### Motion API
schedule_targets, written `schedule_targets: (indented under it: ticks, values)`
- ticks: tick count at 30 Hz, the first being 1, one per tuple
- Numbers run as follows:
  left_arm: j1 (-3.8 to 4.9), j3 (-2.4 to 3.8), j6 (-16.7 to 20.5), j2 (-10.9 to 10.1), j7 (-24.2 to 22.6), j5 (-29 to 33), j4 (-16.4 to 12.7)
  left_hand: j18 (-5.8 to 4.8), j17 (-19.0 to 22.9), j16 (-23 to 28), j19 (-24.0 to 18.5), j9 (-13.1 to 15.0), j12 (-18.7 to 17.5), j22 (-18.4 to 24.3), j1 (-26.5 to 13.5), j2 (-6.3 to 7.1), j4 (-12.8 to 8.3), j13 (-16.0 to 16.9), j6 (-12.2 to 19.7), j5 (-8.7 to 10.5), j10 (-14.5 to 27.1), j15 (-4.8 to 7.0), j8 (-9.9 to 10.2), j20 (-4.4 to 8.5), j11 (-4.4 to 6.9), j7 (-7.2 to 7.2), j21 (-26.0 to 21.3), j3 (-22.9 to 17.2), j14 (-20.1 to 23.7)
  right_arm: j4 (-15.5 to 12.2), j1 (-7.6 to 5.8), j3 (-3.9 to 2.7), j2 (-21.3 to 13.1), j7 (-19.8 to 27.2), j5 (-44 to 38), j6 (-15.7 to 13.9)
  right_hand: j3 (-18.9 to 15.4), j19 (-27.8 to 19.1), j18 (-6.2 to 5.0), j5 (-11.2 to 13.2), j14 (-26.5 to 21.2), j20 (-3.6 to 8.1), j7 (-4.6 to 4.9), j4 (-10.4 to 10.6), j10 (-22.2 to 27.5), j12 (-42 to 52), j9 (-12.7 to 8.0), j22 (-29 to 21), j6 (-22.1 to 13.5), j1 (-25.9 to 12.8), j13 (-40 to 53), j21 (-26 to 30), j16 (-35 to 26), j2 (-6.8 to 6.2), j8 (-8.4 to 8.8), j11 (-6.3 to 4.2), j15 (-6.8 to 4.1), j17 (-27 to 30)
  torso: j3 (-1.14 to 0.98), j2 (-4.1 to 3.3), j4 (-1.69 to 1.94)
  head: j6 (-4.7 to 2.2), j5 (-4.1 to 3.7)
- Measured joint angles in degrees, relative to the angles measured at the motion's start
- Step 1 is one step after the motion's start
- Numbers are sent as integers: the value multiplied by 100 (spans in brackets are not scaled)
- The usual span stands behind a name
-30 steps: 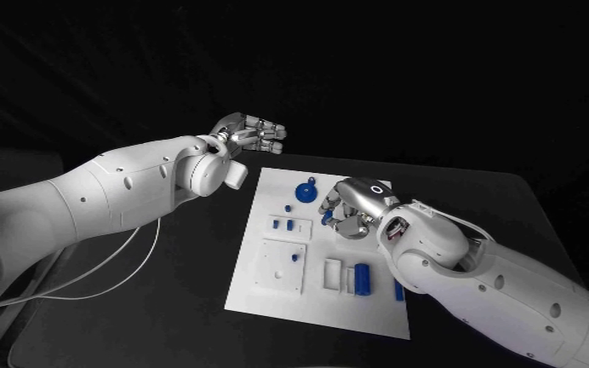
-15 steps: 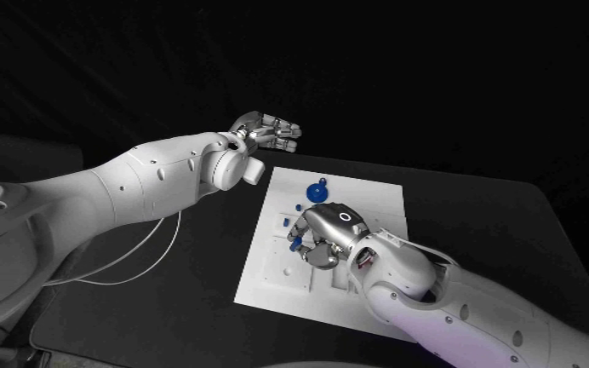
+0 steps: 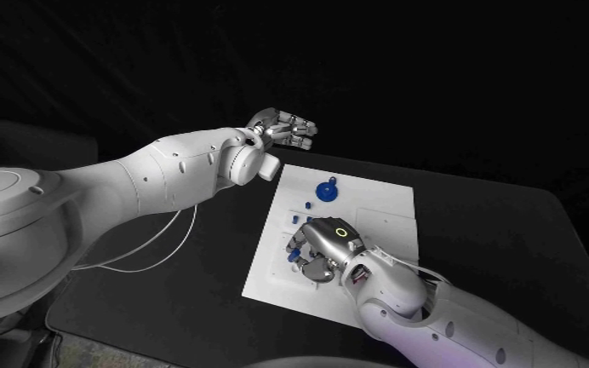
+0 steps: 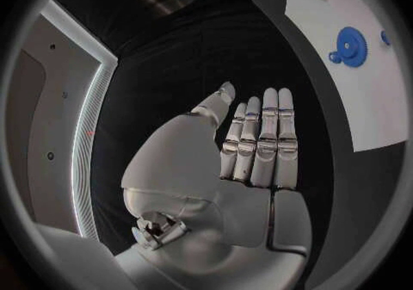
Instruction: Assemble the parts on the task board
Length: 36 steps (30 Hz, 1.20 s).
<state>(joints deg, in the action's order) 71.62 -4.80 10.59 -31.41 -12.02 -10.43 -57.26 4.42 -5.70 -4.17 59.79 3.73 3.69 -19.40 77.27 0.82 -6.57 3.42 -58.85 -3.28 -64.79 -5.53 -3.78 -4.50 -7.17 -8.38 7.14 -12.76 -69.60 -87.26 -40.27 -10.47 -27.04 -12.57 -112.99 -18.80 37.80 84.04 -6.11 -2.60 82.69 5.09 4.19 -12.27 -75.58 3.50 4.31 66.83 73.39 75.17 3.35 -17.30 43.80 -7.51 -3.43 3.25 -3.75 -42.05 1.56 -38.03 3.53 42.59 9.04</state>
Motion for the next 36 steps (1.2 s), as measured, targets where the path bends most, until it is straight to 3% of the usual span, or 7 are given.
schedule_targets:
  ticks: [19,36]
  values:
    - [-1,-1,-76,40,3,1,17,0,1,0,0,0,0,11,0,0,0,0,0,0,0,0,0,0,0,0,0,0,0,159,29,151,21,18,-38,1,33,9,-1,21,1,-10,0,2,-2,-9,-2,17,-1,-36,4,0,-1,-36,2,0,1,-13,-13,-4,-13,69,65]
    - [-1,-1,-140,42,14,2,23,0,2,0,0,0,0,22,0,0,0,0,0,0,0,0,0,0,0,0,0,0,0,237,31,190,30,17,-68,71,49,10,-1,21,1,-11,0,-15,-13,1,3,32,-2,-27,5,0,-1,-27,-6,-10,2,-29,-11,-4,-9,79,69]
